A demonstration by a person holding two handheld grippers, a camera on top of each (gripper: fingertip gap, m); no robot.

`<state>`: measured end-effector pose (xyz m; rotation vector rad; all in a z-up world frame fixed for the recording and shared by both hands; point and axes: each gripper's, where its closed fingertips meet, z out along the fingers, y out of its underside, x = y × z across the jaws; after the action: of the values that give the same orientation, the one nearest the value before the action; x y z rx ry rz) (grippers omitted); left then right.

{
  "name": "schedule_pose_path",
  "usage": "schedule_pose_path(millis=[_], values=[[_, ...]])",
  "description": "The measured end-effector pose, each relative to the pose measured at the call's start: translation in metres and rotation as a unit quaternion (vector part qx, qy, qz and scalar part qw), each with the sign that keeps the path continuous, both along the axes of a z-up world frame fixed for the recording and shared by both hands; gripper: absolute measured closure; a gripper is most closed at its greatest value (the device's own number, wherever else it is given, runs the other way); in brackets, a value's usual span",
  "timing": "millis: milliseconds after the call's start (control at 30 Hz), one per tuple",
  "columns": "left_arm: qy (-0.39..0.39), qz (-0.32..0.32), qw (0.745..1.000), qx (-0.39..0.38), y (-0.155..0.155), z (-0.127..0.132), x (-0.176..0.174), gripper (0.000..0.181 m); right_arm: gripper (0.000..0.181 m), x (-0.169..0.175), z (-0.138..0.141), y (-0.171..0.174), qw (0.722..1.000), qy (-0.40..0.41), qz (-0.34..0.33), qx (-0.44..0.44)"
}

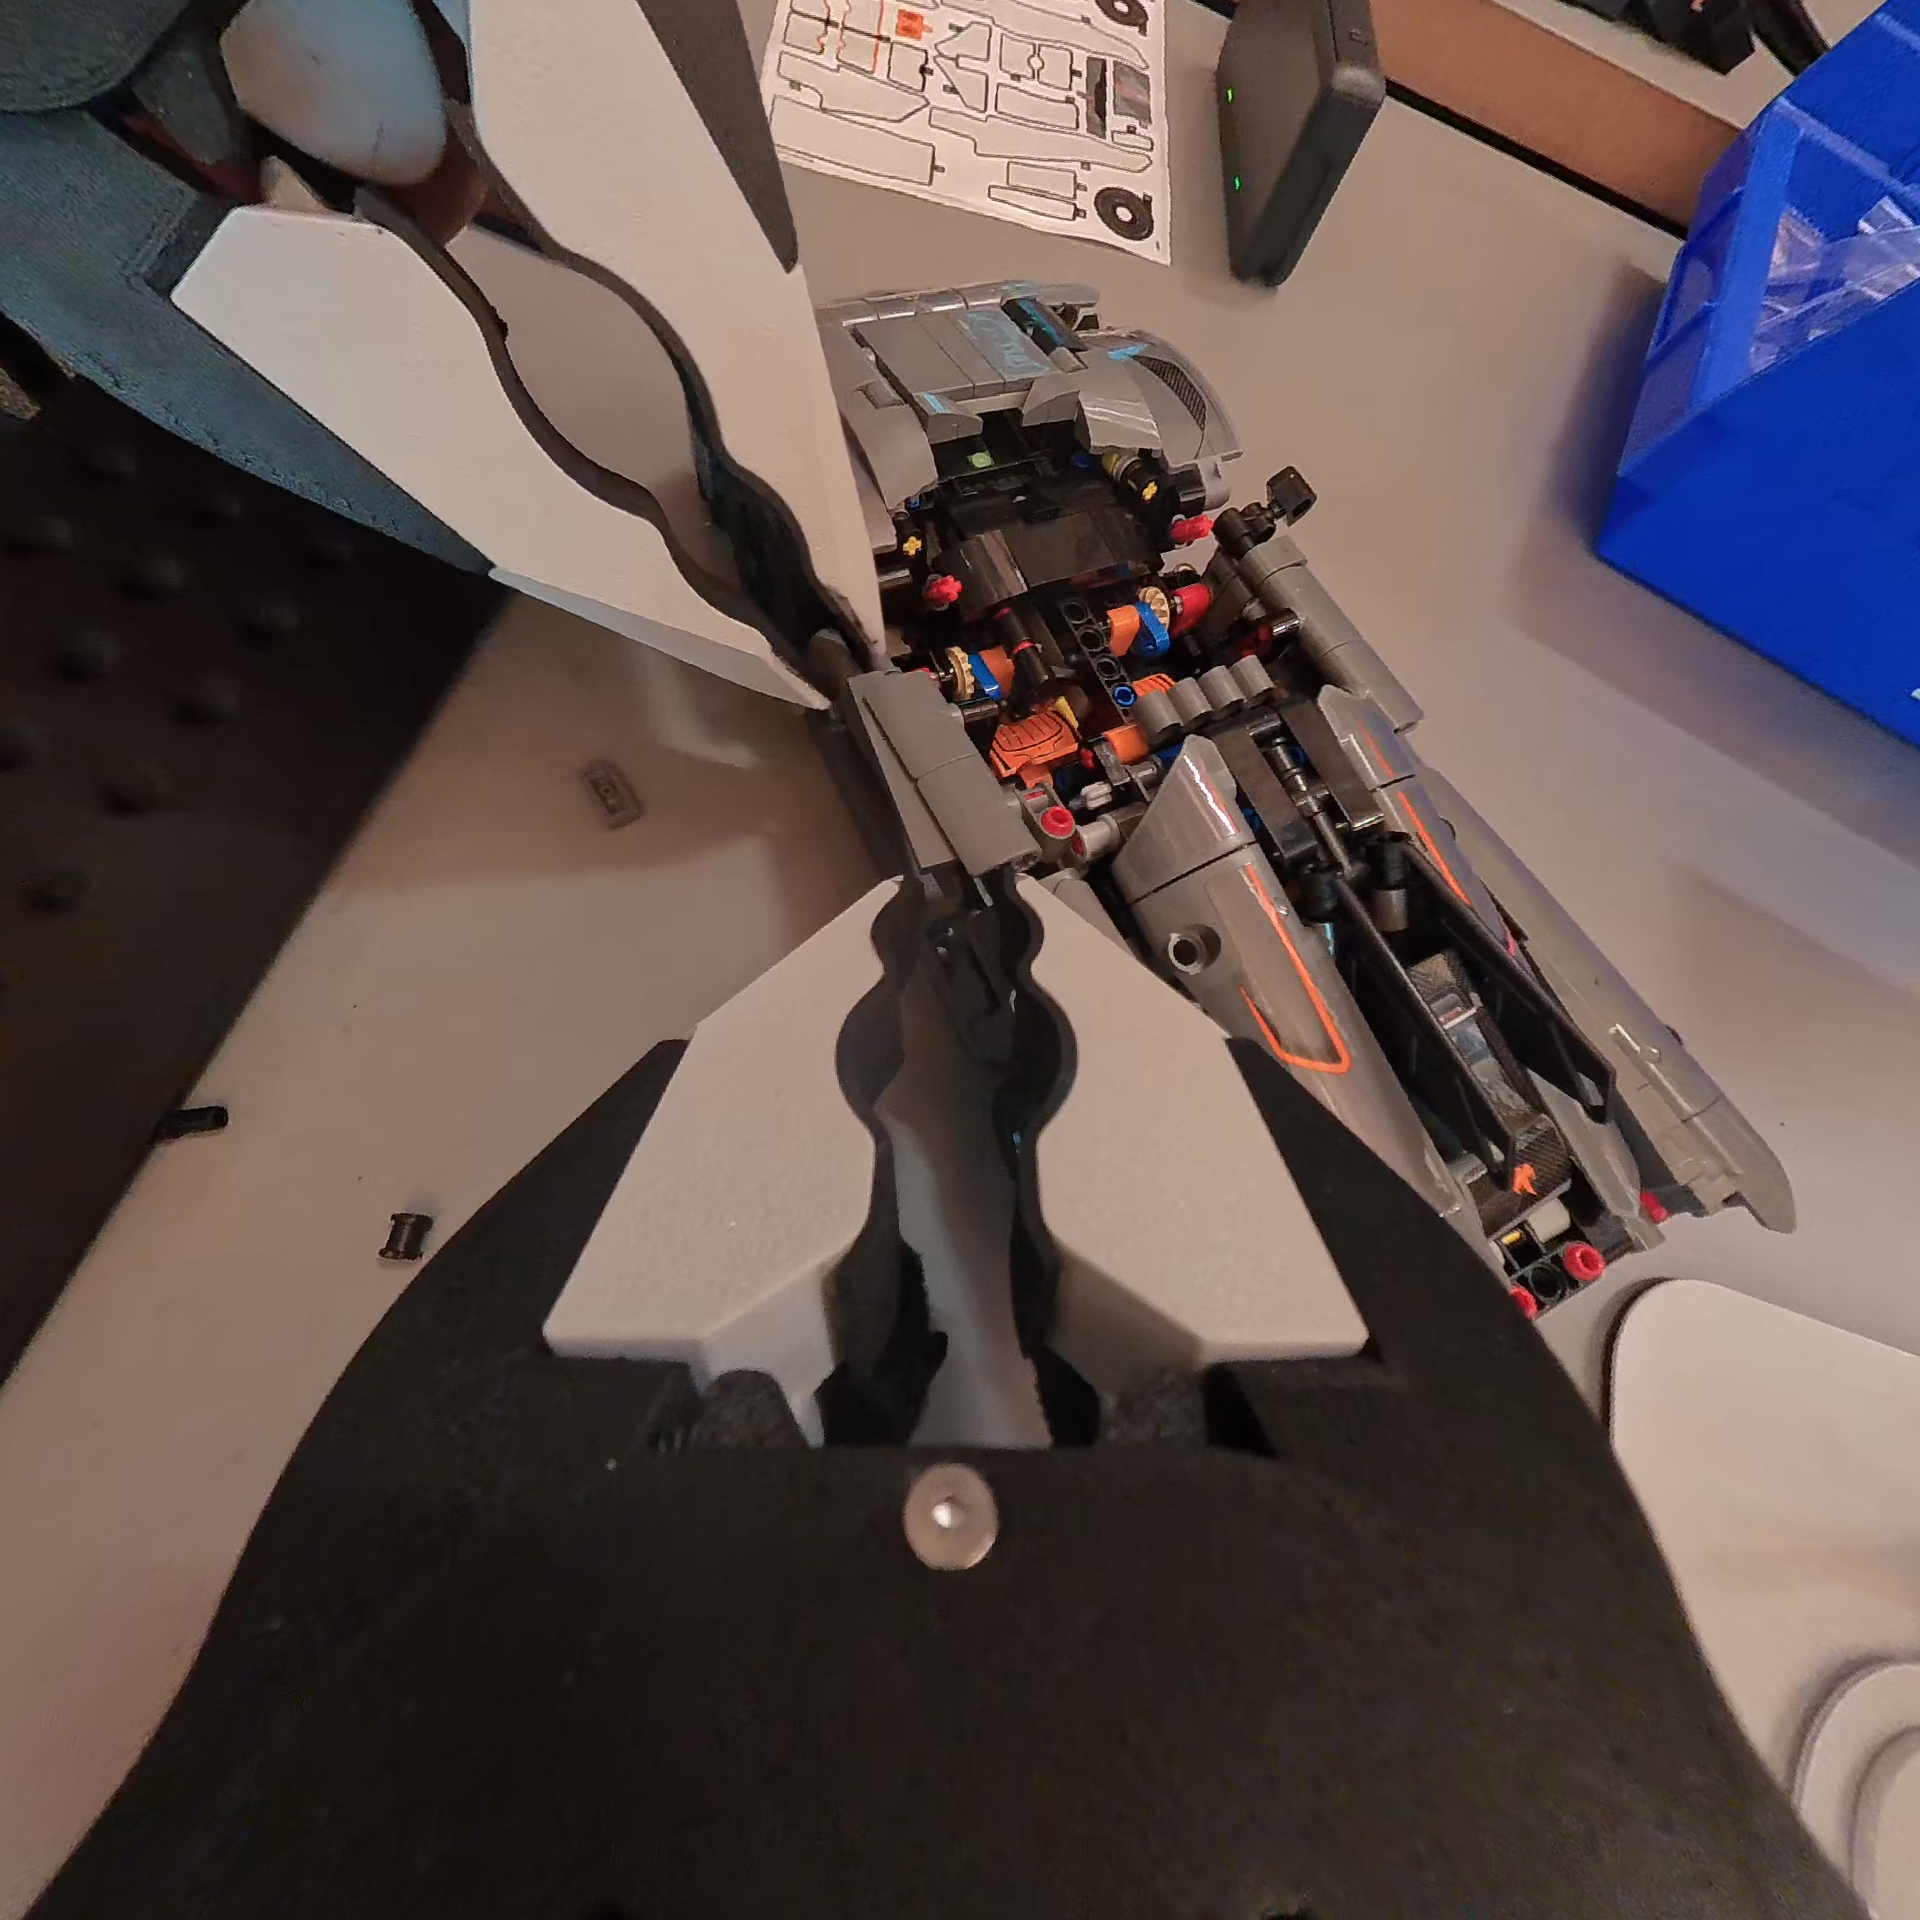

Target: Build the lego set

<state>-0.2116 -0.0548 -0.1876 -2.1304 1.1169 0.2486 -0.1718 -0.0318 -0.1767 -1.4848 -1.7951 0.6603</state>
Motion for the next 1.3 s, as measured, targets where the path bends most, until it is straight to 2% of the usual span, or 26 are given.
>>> schedule_pose_path(millis=[633,1300], values=[[-0.037,0.014,0.998,-0.042,-0.0027,-0.003,0.0019,0.173,0.169,-0.0003,-0.0001,0.0001,1.0,0.001,0.0,0.0],[-0.041,0.012,0.999,-0.03,0.0033,-0.0015,0.0048,0.174,0.169,-0.0003,0.0004,0.0022,1.0,0.004,-0.004,0.003]])
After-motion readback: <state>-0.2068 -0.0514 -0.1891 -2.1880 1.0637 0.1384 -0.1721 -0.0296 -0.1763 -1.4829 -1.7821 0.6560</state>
